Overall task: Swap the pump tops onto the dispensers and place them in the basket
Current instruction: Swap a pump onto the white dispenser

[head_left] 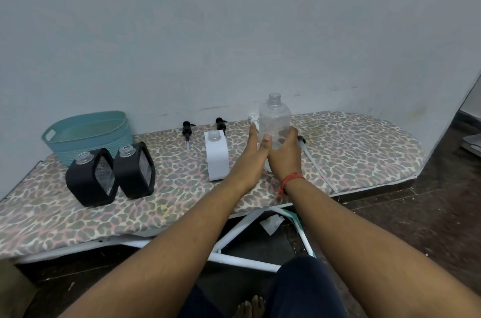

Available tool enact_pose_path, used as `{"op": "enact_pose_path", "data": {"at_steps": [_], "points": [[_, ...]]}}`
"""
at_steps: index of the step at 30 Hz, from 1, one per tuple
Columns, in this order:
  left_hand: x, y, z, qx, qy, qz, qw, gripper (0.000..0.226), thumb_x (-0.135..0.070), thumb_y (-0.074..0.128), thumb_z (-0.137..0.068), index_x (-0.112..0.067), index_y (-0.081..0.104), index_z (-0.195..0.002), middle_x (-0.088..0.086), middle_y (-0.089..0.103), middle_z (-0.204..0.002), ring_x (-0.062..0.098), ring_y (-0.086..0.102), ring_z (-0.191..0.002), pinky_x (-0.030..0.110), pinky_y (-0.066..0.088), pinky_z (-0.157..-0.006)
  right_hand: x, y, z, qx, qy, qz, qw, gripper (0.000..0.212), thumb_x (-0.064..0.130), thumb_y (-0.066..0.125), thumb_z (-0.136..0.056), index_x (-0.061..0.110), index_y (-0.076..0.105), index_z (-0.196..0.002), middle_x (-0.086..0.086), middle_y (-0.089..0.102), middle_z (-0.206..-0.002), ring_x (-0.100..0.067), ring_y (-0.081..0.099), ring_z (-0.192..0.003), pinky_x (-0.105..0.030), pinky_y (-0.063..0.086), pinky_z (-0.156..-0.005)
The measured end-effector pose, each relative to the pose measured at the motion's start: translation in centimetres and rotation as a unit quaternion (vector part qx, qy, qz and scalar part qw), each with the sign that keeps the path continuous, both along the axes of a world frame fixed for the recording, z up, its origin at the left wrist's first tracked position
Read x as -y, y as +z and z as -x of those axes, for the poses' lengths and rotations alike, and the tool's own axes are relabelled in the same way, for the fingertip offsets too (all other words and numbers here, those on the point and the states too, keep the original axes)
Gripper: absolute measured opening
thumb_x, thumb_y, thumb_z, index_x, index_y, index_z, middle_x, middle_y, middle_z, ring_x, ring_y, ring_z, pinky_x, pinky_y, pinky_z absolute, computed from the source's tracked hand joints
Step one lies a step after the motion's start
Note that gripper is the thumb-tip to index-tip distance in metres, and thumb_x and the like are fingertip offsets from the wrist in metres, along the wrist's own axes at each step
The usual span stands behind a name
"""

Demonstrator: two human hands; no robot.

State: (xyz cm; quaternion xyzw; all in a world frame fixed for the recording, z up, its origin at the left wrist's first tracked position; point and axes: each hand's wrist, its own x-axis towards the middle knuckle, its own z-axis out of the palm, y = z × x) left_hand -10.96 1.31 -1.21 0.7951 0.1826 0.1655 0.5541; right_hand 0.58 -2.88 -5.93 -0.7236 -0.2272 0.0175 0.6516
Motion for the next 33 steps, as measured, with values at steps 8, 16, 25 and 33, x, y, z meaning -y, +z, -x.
{"op": "enact_pose_path", "data": {"at_steps": [8, 16, 25, 33], "points": [[-1.9, 2.1, 2.6, 0.094, 0.038, -0.013, 0.995, 0.086, -0.069, 0.034, -0.090, -0.039, -0.001, -0.162, -0.017, 0.005, -0.169, 0.007, 0.015, -0.154, 0.030, 0.017, -0.121, 0.5, 2.2, 0.7, 0.115, -0.001, 0.055, 0.992, 0.055, 0.027, 0.071, -0.085, 0.019, 0.043, -0.132, 0.000, 0.054, -0.122, -0.016, 0.055, -0.104, -0.021, 0.045, -0.074], [-6.8, 2.1, 6.0, 0.082, 0.132, -0.103, 0.982, 0.084, -0.061, 0.048, -0.098, -0.040, -0.001, -0.162, -0.015, 0.004, -0.170, 0.008, 0.011, -0.155, 0.029, 0.015, -0.118, 0.8, 3.8, 0.6, 0.226, 0.018, 0.150, 0.962, 0.053, 0.019, 0.067, -0.087, 0.023, 0.043, -0.135, -0.003, 0.053, -0.120, -0.015, 0.050, -0.098, -0.024, 0.039, -0.076], [-9.8, -0.4, 6.3, -0.093, 0.136, -0.214, 0.963, 0.106, -0.066, 0.057, -0.092, -0.029, -0.014, -0.161, -0.003, -0.021, -0.169, 0.021, -0.017, -0.156, 0.058, 0.001, -0.125, 0.3, 2.7, -0.3, 0.331, 0.024, 0.287, 0.899, 0.073, 0.022, 0.070, -0.085, 0.018, 0.033, -0.148, -0.008, 0.052, -0.136, -0.028, 0.055, -0.119, -0.045, 0.048, -0.099], [-10.2, -1.5, 4.4, -0.226, 0.151, -0.284, 0.920, 0.120, -0.091, 0.043, -0.078, -0.028, -0.020, -0.159, -0.005, -0.032, -0.165, 0.028, -0.025, -0.154, 0.069, 0.000, -0.118, 0.0, 2.2, -1.4, 0.425, 0.014, 0.357, 0.832, 0.079, 0.027, 0.075, -0.080, 0.020, 0.035, -0.147, -0.007, 0.055, -0.135, -0.029, 0.056, -0.117, -0.049, 0.045, -0.102]]}}
